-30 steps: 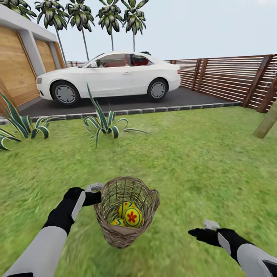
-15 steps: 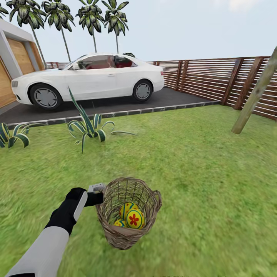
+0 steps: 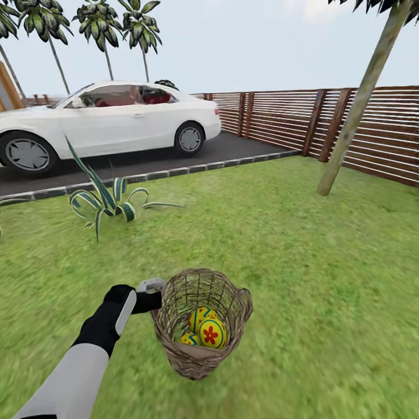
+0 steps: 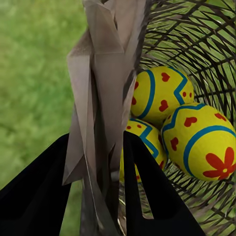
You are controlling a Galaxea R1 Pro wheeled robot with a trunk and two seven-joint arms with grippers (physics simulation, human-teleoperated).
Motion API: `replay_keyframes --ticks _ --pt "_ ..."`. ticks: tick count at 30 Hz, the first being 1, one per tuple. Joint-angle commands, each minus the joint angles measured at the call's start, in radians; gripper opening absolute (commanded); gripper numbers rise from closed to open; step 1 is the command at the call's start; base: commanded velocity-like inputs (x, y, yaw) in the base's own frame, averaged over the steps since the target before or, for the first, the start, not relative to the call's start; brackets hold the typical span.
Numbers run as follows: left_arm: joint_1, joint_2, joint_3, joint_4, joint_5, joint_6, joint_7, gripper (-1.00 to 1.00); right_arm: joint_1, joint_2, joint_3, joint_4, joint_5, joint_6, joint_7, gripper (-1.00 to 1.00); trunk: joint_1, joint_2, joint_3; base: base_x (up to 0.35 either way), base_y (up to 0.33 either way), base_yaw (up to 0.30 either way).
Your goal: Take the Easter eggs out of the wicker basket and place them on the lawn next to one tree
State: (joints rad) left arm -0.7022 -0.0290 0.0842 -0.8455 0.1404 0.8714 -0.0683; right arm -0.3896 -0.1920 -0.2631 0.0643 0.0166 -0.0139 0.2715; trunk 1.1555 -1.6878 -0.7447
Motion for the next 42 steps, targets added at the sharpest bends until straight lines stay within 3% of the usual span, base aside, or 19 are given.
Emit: replay_keyframes --ticks 1,5,7,9,12,23,42 --pt "0.001 0.000 0.005 -0.001 0.010 0.005 -0.002 -1.00 -0.002 -0.001 -0.007 0.002 0.002 -0.001 0.003 1.00 -0.004 0.007 0.002 0.000 0.000 -0.236" --pt "0.003 0.000 0.005 -0.001 0.010 0.006 -0.002 -1.00 -0.002 -0.001 -0.003 -0.002 0.019 -0.003 0.003 1.00 -0.019 0.035 0.015 0.000 0.000 -0.030" --pt "0.003 0.000 0.005 -0.001 0.010 0.007 -0.002 -1.00 -0.002 -0.001 0.013 -0.005 0.072 -0.004 0.004 1.00 -0.027 0.049 0.021 0.000 0.000 0.000" --pt "0.003 0.000 0.005 -0.001 0.010 0.008 -0.002 -1.00 -0.002 0.008 0.012 -0.009 0.085 0.005 0.006 1.00 -0.035 0.063 0.027 0.000 0.000 -0.062" --pt "0.003 0.000 0.005 -0.001 0.010 0.009 -0.002 -1.00 -0.002 0.029 0.010 -0.009 0.084 -0.001 0.006 1.00 -0.046 0.084 0.037 0.000 0.000 -0.248" --pt "0.003 0.008 0.005 -0.003 0.010 0.008 -0.002 -1.00 -0.002 0.030 0.003 -0.011 0.082 -0.001 0.005 1.00 -0.088 0.161 0.071 0.000 0.000 -0.279" --pt "0.003 0.006 0.005 -0.001 0.010 0.008 -0.002 -1.00 -0.002 0.028 0.002 -0.011 0.079 -0.001 0.005 1.00 -0.161 0.294 0.110 0.000 0.000 -0.216"
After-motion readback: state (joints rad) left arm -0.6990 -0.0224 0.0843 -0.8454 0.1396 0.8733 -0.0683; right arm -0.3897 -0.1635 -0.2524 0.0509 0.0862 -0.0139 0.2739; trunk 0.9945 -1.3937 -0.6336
